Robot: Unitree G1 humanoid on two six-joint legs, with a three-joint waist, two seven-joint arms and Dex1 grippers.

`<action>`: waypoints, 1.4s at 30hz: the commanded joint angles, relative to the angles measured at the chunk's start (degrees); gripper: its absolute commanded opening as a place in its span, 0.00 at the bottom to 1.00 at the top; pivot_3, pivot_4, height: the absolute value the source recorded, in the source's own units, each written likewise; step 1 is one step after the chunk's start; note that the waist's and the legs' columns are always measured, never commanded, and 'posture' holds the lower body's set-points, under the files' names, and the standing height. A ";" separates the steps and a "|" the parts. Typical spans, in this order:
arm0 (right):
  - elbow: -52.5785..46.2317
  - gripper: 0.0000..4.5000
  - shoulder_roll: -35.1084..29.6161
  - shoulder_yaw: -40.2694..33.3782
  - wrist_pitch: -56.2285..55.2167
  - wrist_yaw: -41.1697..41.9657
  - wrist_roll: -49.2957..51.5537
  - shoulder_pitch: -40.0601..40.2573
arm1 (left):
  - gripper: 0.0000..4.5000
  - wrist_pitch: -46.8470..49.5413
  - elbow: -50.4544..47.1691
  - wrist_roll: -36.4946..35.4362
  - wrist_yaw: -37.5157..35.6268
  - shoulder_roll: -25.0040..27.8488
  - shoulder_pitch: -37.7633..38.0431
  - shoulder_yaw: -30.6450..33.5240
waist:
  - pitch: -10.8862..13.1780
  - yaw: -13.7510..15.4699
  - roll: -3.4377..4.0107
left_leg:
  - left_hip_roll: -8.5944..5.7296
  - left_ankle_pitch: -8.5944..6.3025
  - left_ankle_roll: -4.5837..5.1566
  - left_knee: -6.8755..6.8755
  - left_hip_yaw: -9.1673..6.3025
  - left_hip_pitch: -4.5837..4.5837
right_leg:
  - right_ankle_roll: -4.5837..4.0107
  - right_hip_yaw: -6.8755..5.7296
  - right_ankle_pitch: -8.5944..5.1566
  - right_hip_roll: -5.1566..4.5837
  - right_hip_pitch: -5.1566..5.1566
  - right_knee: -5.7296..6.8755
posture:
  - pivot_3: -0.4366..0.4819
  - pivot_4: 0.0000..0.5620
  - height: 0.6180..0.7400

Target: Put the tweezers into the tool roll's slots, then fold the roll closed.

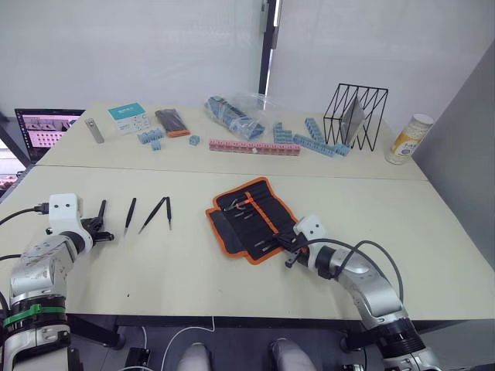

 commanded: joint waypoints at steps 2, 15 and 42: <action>0.68 0.00 -0.18 0.50 1.53 -0.40 -0.80 0.93 | 0.01 -2.33 -4.61 -1.03 -0.93 0.49 -4.66 0.07 | 0.05 0.13 -0.13 | 0.00 0.00 0.00 0.01 -0.01 -0.06 | 0.00 -0.01 0.00 0.00 -0.04 0.00 | 0.48 0.27 1.00; 0.97 0.00 1.67 -0.48 0.46 -4.11 -1.25 1.80 | 0.01 9.53 -23.99 -8.74 -19.33 -0.14 -17.46 -18.61 | 0.10 0.60 -0.23 | -0.02 0.01 0.02 0.01 -0.05 -0.20 | 0.10 -0.02 0.08 0.03 -0.06 -0.08 | 0.48 0.27 1.00; -0.72 0.00 3.12 -1.85 -0.45 -8.80 -1.13 4.60 | 0.01 6.72 -6.23 7.74 -38.13 -7.35 -29.44 -47.18 | 0.19 0.99 -0.09 | -0.13 0.24 0.39 0.17 -0.08 -0.39 | 0.13 0.24 0.08 0.11 -0.09 -0.11 | 0.48 0.27 1.00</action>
